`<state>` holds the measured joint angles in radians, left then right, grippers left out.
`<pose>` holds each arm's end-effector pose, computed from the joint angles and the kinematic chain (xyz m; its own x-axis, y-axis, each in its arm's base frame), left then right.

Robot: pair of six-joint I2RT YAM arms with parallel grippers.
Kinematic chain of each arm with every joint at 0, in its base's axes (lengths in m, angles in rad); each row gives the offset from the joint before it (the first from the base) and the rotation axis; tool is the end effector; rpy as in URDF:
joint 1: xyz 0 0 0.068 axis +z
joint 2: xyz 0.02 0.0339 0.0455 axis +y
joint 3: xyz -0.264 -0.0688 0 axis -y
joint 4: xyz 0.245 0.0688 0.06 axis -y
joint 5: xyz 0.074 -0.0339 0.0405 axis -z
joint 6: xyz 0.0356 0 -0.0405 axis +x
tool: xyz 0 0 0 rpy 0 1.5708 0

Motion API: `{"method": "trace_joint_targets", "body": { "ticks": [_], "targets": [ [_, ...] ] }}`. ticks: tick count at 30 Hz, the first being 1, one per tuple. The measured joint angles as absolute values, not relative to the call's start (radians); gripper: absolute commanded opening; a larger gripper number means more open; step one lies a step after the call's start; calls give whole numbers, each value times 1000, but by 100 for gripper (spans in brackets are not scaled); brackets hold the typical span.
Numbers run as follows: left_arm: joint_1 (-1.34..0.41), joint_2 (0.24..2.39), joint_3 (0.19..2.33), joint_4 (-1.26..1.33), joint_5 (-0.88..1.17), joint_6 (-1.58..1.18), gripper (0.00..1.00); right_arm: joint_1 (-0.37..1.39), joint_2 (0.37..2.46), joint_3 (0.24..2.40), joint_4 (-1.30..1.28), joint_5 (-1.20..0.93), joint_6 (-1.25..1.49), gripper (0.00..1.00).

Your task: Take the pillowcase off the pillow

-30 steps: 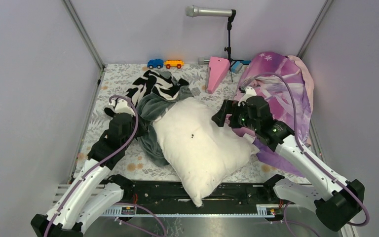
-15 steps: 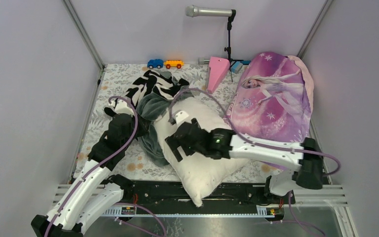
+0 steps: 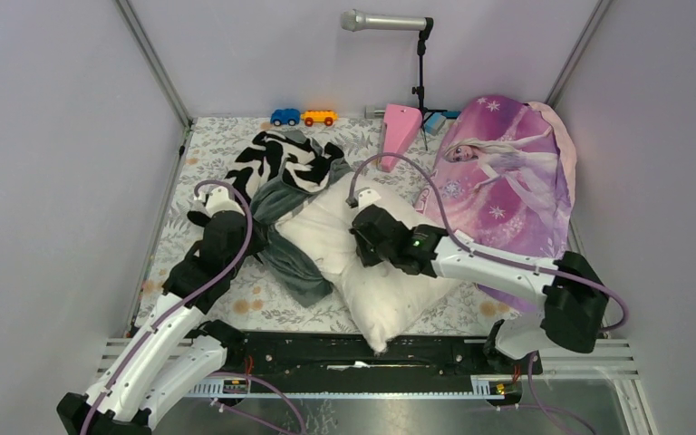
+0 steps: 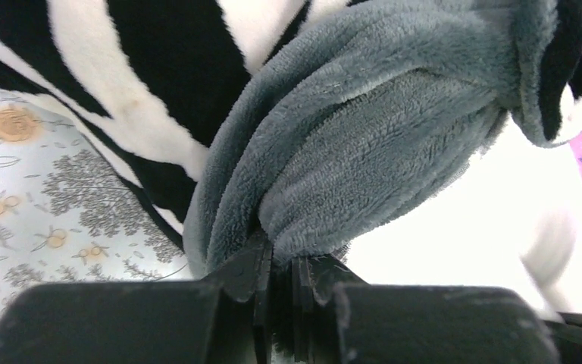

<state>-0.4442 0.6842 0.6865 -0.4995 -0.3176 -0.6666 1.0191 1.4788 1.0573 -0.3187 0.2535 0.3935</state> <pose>0.1448 -0.0566 0.2895 -0.4377 -0.4422 -0.7829 -0.1402 0.8936 -0.4264 0.1774 0.2712 0.2577 -0.6054 -0.2755 -0.7468 -0.5362 0.8345 0.1269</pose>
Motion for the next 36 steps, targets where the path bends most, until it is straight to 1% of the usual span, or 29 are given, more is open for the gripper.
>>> {"method": "trace_joint_targets", "body": {
  "ticks": [4, 7, 16, 20, 23, 25, 28, 31, 32, 33, 34, 35, 36],
  "targets": [
    [-447, 687, 719, -550, -378, -679, 0, 1001, 1386, 1040, -299, 279, 387, 0],
    [-447, 673, 723, -550, -404, -693, 0, 992, 1320, 1070, -307, 311, 361, 0],
    [-451, 665, 740, -560, -476, -727, 0, 959, 1310, 1261, -332, 434, 247, 0],
    [-459, 636, 772, -609, -575, -793, 0, 827, 1306, 1269, -335, 387, 253, 0],
    [-467, 548, 772, -620, -622, -802, 0, 703, 1293, 1258, -335, 295, 289, 0],
    [-472, 501, 772, -619, -630, -795, 0, 651, 1275, 1245, -332, 230, 314, 0],
    [-474, 493, 772, -619, -627, -767, 0, 623, 1252, 1225, -327, 154, 340, 0],
    [-472, 555, 772, -599, -599, -702, 0, 607, 1245, 1194, -316, 109, 351, 0],
    [-470, 582, 772, -589, -587, -685, 3, 599, 1245, 1187, -313, 96, 353, 0],
    [-466, 611, 773, -579, -573, -670, 9, 589, 1245, 1180, -311, 80, 355, 0],
    [-463, 642, 777, -570, -557, -654, 19, 581, 1246, 1177, -310, 64, 355, 0],
    [-460, 662, 779, -560, -544, -640, 34, 576, 1247, 1175, -308, 52, 355, 1],
    [-456, 686, 780, -542, -523, -617, 51, 568, 1249, 1174, -305, 30, 355, 6]
  ]
}}
